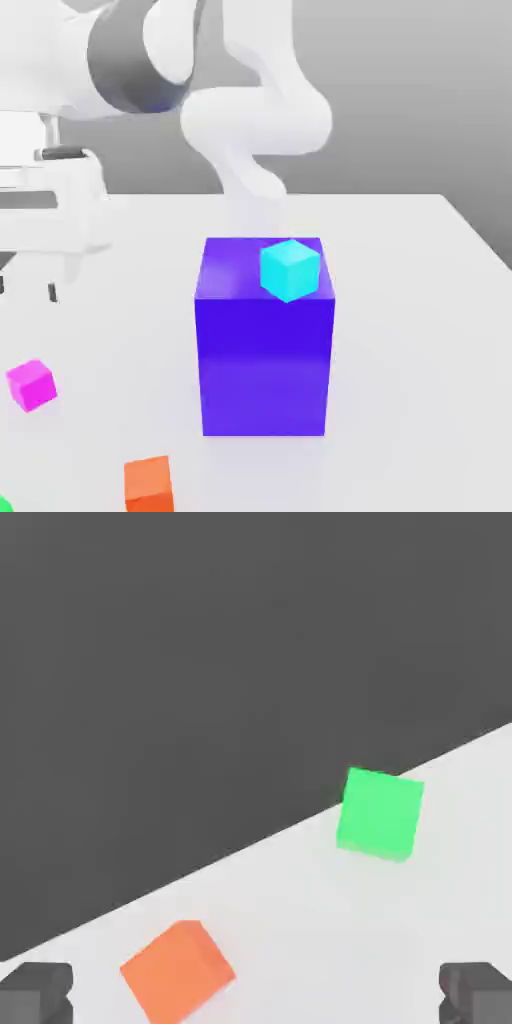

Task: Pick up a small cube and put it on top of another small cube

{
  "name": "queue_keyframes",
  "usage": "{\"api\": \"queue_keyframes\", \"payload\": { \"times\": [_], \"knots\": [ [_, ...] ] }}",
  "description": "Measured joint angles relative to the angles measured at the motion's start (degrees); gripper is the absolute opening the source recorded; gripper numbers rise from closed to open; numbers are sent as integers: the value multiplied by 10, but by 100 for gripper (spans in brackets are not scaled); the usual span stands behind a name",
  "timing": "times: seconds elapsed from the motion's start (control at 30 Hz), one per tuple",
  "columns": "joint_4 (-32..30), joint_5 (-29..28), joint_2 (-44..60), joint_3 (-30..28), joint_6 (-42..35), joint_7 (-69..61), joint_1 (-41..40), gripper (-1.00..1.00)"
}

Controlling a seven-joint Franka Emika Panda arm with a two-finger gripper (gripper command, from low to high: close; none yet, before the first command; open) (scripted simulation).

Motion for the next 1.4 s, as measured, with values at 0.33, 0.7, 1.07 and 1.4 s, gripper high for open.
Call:
{"api": "queue_keyframes", "payload": {
  "times": [0.33,0.7,1.07,1.4],
  "knots": [
    [-34,59,191,-11,99,-60,-100,0],
    [-12,143,275,80,157,-123,-176,-100],
    [14,3,181,-8,43,-26,-89,-100],
    [219,-22,258,48,-82,-40,-48,-100]
  ]
}}
